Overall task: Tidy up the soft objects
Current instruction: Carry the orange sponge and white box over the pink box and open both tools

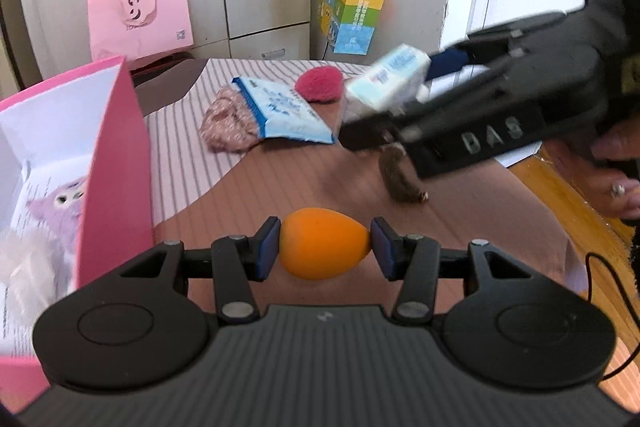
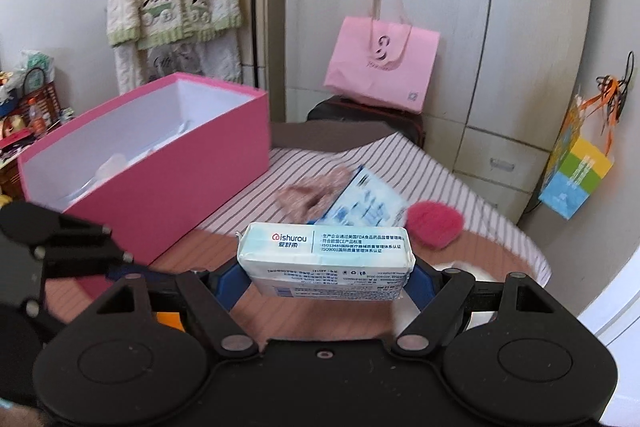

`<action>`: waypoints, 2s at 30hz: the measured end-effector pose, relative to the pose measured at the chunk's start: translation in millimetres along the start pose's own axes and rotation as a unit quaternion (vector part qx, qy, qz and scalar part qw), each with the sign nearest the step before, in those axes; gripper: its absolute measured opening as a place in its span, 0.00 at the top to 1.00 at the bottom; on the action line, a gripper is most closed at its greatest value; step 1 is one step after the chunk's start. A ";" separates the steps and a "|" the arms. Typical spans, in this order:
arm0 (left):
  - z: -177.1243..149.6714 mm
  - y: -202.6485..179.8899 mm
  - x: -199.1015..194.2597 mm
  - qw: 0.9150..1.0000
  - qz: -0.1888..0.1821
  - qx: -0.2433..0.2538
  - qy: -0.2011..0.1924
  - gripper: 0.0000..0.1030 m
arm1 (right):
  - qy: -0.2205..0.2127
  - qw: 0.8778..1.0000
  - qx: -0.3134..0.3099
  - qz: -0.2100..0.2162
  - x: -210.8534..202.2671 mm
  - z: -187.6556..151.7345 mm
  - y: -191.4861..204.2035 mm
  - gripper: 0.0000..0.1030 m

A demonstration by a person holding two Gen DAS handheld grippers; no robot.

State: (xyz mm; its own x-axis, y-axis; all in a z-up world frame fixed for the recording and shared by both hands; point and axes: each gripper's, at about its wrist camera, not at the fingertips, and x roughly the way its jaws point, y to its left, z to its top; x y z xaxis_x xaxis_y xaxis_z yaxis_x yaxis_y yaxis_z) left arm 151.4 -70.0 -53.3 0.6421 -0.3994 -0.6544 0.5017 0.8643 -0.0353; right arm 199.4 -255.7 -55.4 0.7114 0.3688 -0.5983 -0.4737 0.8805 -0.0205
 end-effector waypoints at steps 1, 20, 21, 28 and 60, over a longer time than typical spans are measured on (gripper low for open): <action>-2.5 1.2 -3.8 1.000 0.002 0.000 0.000 0.54 | 0.004 1.000 0.001 0.004 -1.2 -3.5 3.8 0.20; -51.7 24.2 -69.1 0.999 -0.030 -0.009 0.041 0.53 | 0.045 0.999 0.020 0.021 -38.5 -55.5 63.4 0.20; -52.5 26.2 -74.5 0.998 -0.031 -0.010 0.045 0.53 | 0.046 0.998 0.020 0.023 -41.0 -56.8 67.4 0.20; -53.0 40.5 -119.5 0.998 -0.032 -0.007 0.051 0.53 | 0.027 0.998 0.001 0.052 -61.4 -49.1 98.1 0.20; 14.1 196.2 -100.6 0.990 0.097 -0.102 0.029 0.53 | -0.018 0.991 -0.035 0.127 23.5 82.3 160.7 0.19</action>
State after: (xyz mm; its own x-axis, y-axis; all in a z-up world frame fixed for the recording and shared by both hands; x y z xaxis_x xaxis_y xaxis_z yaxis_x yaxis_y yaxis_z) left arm 193.5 135.4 16.2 0.6784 -0.2063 -0.7052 0.2403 0.9693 -0.0524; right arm 182.8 -81.0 -6.9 0.5819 0.5884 -0.5614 -0.6740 0.7352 0.0719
